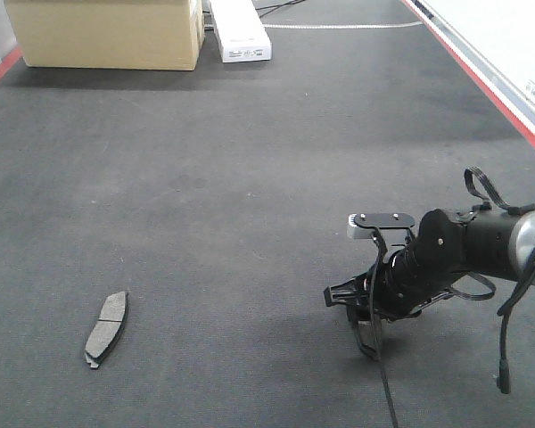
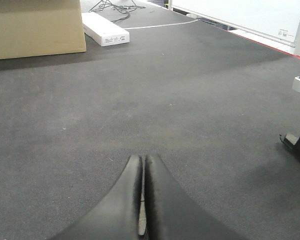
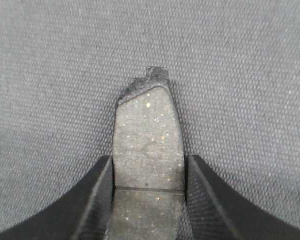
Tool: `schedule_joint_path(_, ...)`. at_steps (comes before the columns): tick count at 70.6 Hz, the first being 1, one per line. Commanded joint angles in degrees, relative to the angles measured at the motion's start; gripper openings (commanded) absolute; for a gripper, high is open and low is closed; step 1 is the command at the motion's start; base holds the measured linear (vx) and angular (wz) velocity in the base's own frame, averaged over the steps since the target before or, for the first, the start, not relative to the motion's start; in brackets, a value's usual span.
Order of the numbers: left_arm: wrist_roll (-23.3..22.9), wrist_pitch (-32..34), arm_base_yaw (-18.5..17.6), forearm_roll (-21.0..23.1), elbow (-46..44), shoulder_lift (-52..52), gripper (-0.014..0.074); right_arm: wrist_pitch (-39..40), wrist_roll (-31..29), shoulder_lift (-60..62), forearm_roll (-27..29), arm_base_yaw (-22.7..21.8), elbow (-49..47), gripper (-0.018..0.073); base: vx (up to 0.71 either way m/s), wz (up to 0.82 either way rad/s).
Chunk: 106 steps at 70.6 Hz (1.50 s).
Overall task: Move and align brake pads A on conveyor
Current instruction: 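Lower the right gripper's brake pad onto the belt beside the first and open, then raise the open right gripper away from the placed pads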
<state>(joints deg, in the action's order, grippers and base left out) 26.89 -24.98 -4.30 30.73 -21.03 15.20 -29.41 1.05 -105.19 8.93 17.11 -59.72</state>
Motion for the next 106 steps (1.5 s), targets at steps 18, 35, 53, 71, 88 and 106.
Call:
schedule_joint_path(18,0.0,3.8,-0.4,1.0,-1.5,0.4,-0.0006,0.2,-0.5,6.3,-0.3,0.0,-1.6,0.0414,0.0,0.0)
schedule_joint_path(35,0.0,3.8,-0.4,1.0,-1.5,0.4,-0.0006,-2.4,-0.5,21.3,-3.1,-0.2,3.8,0.0366,0.0,0.0)
schedule_joint_path(53,0.0,3.8,-0.4,1.0,-1.5,0.4,-0.0006,-2.3,-0.5,46.0,-5.6,-0.2,14.5,0.026,0.0,0.0)
schedule_joint_path(71,0.0,3.8,-0.4,1.0,-1.5,0.4,-0.0006,-0.4,-1.1,72.4,-11.3,-0.2,24.9,0.0064,0.0,0.0)
schedule_joint_path(88,0.0,3.6,-0.4,1.0,-1.5,0.4,-0.0006,0.2,1.7,86.1,-14.0,-0.2,31.7,-0.0009,0.0,0.0)
schedule_joint_path(106,0.0,3.2,-0.4,1.0,-1.5,0.4,-0.0006,3.2,1.7,87.3,-13.9,-0.2,32.0,-0.0009,0.0,0.0)
